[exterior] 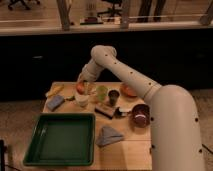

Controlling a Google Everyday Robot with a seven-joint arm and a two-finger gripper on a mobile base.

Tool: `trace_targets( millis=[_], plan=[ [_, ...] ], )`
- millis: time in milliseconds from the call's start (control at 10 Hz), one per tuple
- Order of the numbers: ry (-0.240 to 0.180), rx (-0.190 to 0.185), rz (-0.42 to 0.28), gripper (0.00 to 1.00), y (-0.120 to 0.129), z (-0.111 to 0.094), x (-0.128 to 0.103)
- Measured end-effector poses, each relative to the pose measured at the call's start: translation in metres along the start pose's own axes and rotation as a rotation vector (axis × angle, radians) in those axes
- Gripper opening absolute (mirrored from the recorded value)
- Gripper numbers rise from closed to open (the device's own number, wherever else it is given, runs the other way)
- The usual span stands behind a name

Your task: Place apple in paper cup

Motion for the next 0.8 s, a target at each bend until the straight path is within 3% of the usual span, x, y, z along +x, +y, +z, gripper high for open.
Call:
trace_targets(
  millis=[500, 800],
  plan=[
    [0.015, 0.005, -0.002, 0.77, -0.0006, -0.0002, 0.0020],
    [0.023, 0.006, 0.001, 0.80, 0.0000, -0.0018, 0.0039]
  ],
)
